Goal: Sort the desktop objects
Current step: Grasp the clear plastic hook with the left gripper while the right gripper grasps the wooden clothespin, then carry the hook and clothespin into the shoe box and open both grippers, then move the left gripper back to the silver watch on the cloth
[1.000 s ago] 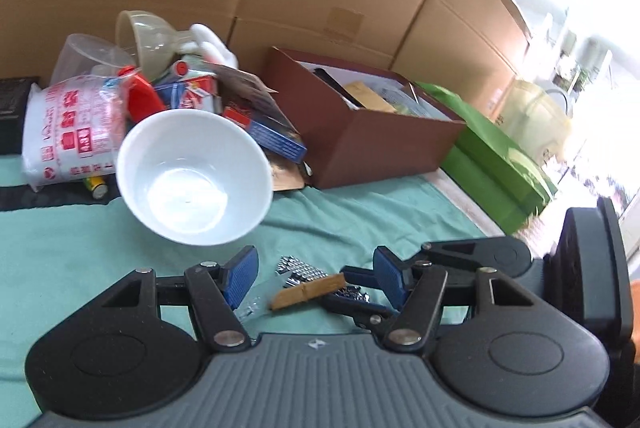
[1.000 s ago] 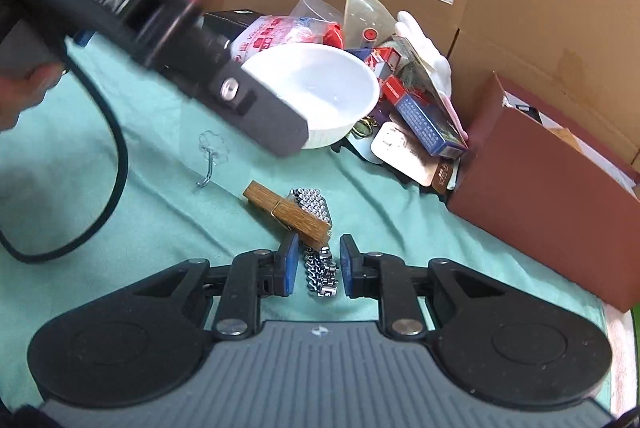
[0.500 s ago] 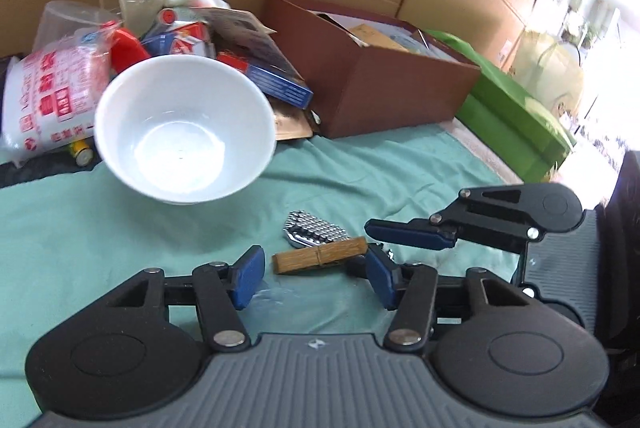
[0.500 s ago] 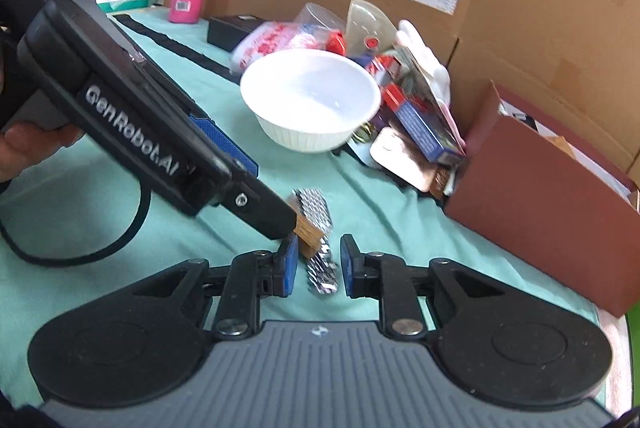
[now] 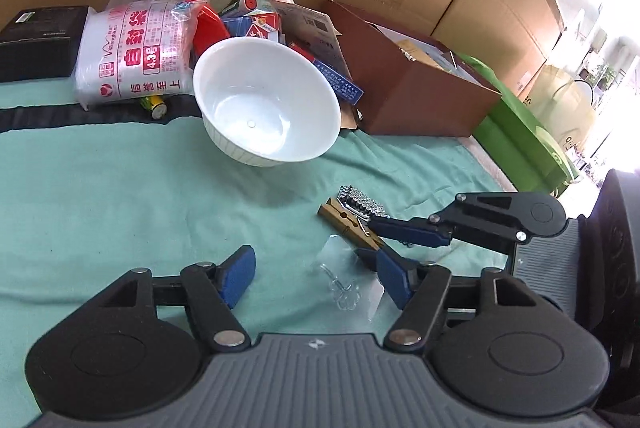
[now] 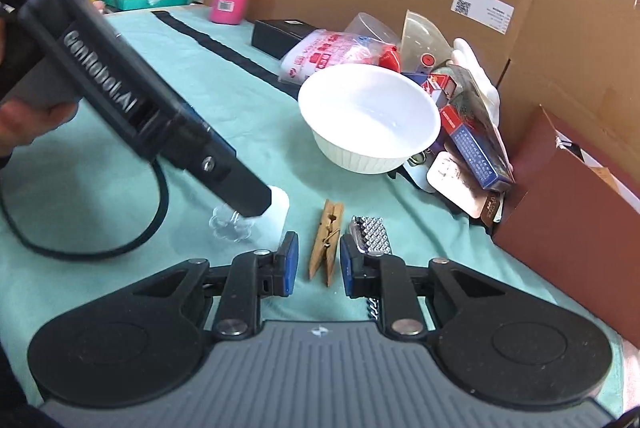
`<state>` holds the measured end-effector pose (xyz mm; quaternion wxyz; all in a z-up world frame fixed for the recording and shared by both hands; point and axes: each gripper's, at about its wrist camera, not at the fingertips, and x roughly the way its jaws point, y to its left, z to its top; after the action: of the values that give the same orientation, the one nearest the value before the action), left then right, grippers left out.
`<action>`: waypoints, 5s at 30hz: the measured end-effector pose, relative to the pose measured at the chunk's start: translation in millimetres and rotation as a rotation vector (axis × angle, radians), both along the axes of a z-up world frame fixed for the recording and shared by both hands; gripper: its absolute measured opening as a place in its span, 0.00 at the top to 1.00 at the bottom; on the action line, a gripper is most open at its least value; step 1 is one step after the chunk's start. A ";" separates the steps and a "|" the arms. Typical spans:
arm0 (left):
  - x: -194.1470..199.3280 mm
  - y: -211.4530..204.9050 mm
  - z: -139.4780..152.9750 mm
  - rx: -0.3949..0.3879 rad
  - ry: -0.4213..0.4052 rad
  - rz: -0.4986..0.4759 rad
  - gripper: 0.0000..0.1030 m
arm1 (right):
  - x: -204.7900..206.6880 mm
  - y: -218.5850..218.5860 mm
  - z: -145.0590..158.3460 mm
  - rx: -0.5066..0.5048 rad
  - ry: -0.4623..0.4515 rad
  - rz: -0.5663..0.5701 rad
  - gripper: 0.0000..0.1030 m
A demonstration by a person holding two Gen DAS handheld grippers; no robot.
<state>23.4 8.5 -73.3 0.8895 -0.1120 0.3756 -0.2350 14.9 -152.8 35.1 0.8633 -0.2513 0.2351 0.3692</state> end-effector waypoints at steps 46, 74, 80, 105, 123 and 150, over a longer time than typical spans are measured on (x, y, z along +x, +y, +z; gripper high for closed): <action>29.1 6.7 76.2 -0.080 -0.145 0.003 0.84 | 15.7 -44.2 49.4 0.219 -0.046 -0.222 0.91; 232.8 -188.7 110.9 -0.146 -0.185 -0.089 0.84 | 173.7 -146.9 79.2 0.253 -0.223 -0.618 0.91; 257.3 -203.8 96.1 -0.115 -0.176 -0.068 0.81 | 208.8 -154.9 66.2 0.251 -0.170 -0.646 0.90; 169.5 -189.2 104.5 0.029 -0.315 -0.101 0.01 | 139.1 -125.1 76.5 0.213 -0.245 -0.605 0.17; 91.6 -176.2 112.5 0.078 -0.289 -0.144 0.01 | 69.2 -117.8 94.8 0.282 -0.272 -0.546 0.16; 43.2 -79.0 1.4 0.022 0.054 0.137 0.17 | -2.5 -43.3 -19.3 0.171 0.071 -0.298 0.32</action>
<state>66.6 -70.4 -71.9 0.8942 -0.1338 0.3935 -0.1665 12.5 -196.0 15.8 0.9179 -0.1259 0.2678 0.2645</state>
